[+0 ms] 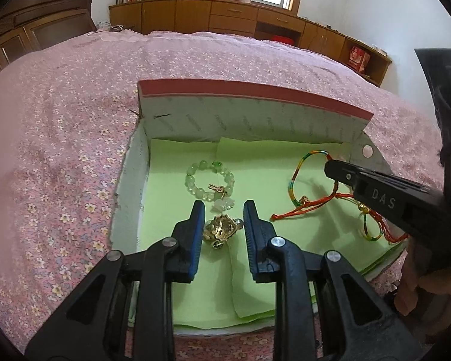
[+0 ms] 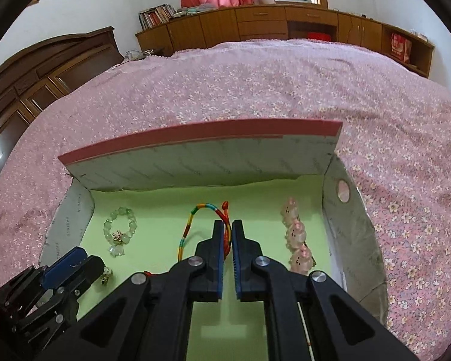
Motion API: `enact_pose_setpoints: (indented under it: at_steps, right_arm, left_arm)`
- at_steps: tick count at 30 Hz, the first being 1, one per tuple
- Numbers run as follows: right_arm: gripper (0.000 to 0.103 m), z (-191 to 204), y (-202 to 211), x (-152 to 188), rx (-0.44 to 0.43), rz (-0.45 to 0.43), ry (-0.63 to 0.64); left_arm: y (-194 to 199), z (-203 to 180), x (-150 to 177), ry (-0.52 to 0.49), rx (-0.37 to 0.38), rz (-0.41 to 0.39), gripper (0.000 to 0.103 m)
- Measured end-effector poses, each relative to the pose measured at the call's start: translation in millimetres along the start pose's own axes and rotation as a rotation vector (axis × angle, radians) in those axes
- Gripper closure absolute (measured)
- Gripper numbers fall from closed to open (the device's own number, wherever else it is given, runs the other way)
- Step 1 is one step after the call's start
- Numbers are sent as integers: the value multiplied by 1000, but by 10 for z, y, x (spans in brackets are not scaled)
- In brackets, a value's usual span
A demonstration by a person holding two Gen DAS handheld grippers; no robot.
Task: Organize jewelry
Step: 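Lower the pendant into the shoebox with the left tool while the right tool drops the bracelet in, then withdraw both open tools from the shoebox toward the remaining jewelry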
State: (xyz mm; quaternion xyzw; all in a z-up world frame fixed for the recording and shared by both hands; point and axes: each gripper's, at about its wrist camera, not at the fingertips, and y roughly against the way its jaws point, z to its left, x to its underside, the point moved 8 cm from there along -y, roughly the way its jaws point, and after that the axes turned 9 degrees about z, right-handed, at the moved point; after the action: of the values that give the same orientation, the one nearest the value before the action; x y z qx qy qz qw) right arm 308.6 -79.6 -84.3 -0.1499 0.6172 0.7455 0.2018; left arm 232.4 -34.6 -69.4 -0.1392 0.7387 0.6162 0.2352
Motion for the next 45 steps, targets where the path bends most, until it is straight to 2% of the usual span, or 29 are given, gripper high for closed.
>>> enact_pose_setpoints:
  at_steps: [1, 3, 8, 21, 33, 45]
  right_arm:
    - [81, -9, 11, 1, -7, -1, -7]
    - [70, -3, 42, -9, -40, -10, -13]
    - [69, 35, 185, -38, -56, -35, 6]
    - [67, -33, 825, 5, -135, -92, 11]
    - [66, -328, 1301, 532, -142, -74, 23]
    - [66, -358, 1377, 947, -165, -41, 23]
  left_arm:
    - [3, -6, 2, -1, 0, 0, 83]
    - [31, -19, 5, -1, 5, -5, 79]
    - [154, -36, 11, -4, 6, -26, 69]
    - [568, -109, 103, -12, 49, -73, 68]
    - [766, -365, 315, -32, 114, -57, 68]
    - [807, -505, 565, -57, 134, -18, 68]
